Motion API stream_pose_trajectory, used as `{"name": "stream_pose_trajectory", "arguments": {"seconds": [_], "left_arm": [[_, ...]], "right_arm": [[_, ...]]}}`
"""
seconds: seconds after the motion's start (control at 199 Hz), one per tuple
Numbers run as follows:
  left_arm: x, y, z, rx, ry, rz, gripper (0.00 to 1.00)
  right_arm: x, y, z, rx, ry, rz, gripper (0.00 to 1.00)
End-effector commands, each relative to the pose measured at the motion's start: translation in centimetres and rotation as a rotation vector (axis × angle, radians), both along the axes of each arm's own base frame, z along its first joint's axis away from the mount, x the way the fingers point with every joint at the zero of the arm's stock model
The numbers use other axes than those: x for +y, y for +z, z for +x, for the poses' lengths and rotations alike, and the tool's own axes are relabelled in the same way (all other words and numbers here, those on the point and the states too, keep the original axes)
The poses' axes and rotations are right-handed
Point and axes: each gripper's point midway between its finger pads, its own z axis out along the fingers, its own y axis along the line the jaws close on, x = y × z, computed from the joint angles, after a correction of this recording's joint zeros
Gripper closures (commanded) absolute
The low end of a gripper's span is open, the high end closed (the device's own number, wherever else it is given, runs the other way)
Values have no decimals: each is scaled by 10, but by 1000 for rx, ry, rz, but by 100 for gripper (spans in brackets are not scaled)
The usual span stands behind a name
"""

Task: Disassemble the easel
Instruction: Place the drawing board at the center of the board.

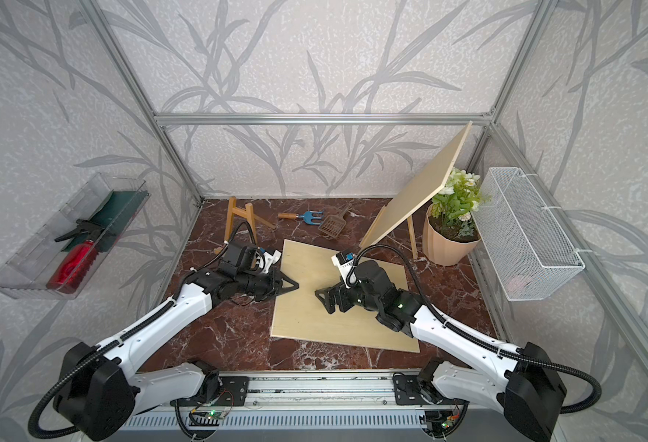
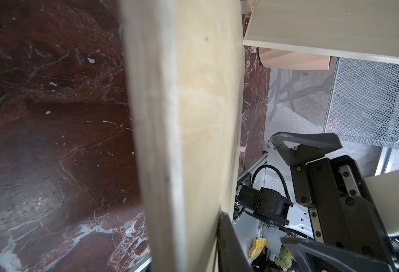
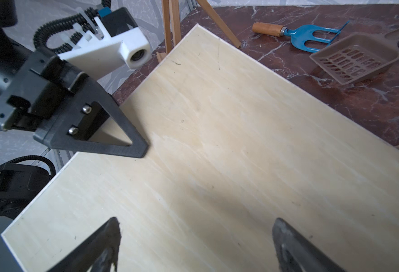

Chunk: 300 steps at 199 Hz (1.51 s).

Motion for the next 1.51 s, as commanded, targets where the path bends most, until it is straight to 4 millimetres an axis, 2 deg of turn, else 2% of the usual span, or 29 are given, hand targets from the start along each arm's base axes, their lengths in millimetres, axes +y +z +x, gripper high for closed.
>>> {"name": "stream_pose_trajectory", "arguments": {"seconds": [0.0, 0.156, 0.261, 0.431, 0.677, 0.878, 1.089, 1.294, 1.34, 1.5], "left_arm": [[70, -99, -36, 242, 136, 445, 97], [80, -113, -39, 253, 163, 489, 94], [87, -119, -42, 261, 183, 510, 87], [96, -130, -46, 273, 220, 541, 87], [135, -133, -46, 237, 337, 711, 86], [152, -151, -46, 228, 452, 685, 85], [161, -156, -44, 220, 452, 735, 79], [156, -163, -44, 247, 399, 740, 77], [156, -163, -44, 249, 398, 737, 74], [155, -162, -45, 250, 402, 730, 49]], "right_arm": [[0, 6, 0, -14, 3, 32, 1], [0, 4, 0, -12, 3, 32, 1], [1, 4, -1, -8, 8, 35, 1], [2, 4, -1, -7, 10, 39, 1], [2, 5, -2, -7, 13, 44, 1], [3, 4, -2, -4, 16, 48, 1], [4, 2, -3, 1, 20, 48, 1], [4, 2, -2, 5, 19, 49, 1], [5, 1, -2, 7, 20, 48, 1], [4, 1, -2, 3, 17, 48, 1]]}}
